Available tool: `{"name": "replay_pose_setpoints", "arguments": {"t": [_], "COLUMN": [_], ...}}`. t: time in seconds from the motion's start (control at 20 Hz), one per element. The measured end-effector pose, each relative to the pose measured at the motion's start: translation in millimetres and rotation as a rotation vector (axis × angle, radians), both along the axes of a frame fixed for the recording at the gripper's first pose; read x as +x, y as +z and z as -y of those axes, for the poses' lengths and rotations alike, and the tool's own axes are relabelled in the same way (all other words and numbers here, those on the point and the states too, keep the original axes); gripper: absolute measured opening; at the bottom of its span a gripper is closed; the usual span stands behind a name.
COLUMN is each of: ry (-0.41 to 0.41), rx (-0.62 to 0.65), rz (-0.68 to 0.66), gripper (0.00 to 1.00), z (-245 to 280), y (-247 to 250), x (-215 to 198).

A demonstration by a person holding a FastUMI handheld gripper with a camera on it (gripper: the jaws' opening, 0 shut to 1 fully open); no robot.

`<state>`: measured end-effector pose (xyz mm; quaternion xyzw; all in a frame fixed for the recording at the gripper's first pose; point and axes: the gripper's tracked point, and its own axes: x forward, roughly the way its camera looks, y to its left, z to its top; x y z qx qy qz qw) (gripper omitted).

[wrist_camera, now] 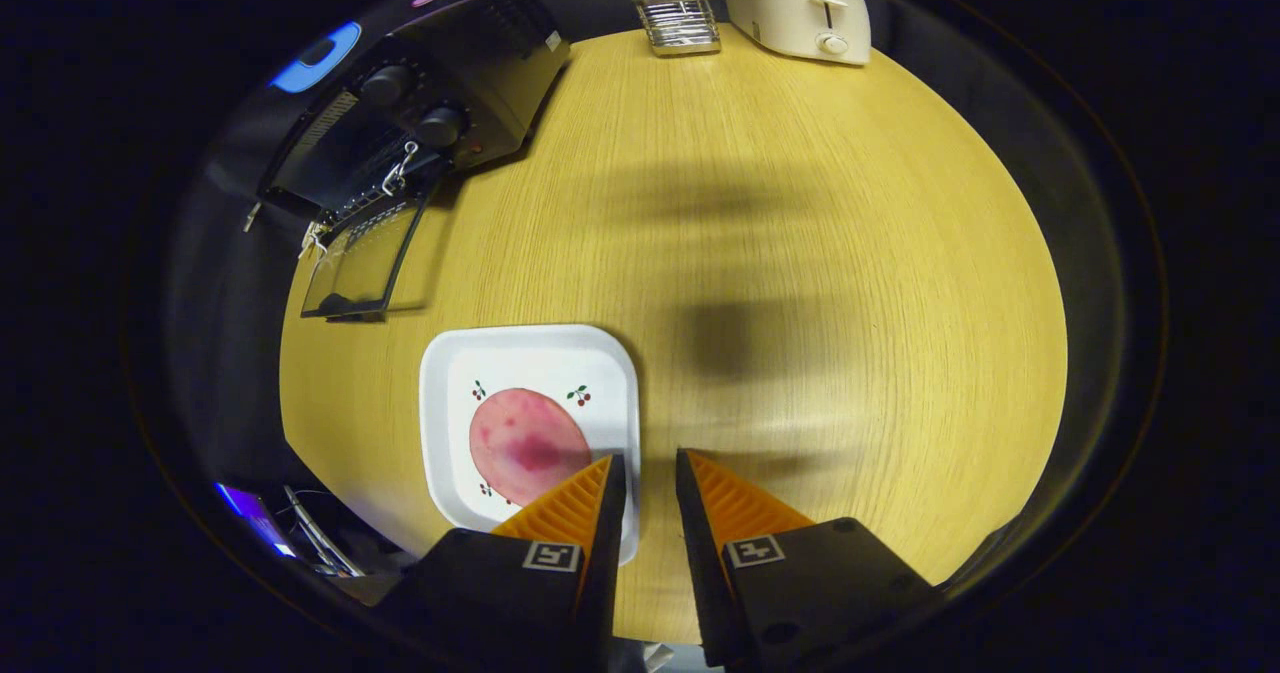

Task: Open the toaster oven, put the food inside, and close the toaster oven door.

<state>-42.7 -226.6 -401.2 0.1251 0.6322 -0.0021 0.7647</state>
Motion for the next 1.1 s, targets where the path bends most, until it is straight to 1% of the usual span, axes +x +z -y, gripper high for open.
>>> {"name": "replay_pose_setpoints", "arguments": {"t": [0.25,0.35,0.4,0.5,0.55,0.6,0.7,0.85,1.0,1.1], "ry": [0.027,-0.006,-0.007,-0.013,-0.029,-0.03,-0.051,-0.112,-0.226,-0.309], "rx": [-0.099,-0.077,-0.068,-0.054,-0.046,-0.022,0.021,0.133,0.259,0.309], "rz": [-0.074,-0.123,-0.129,-0.128,-0.123,-0.121,-0.112,-0.102,-0.083,-0.056], "gripper": [0.37,0.2,0.16,0.16,0.16,0.06,0.06,0.05,0.05,0.05], "z": [0,-9,-8,-7,-7,-9,-8,-13,-16,-15], "y": [-6,-6,-7,-7,-7,-7,-5,-4,4,11], "x": [-1,2,1,3,2,0,-1,-4,-7,-12]}}
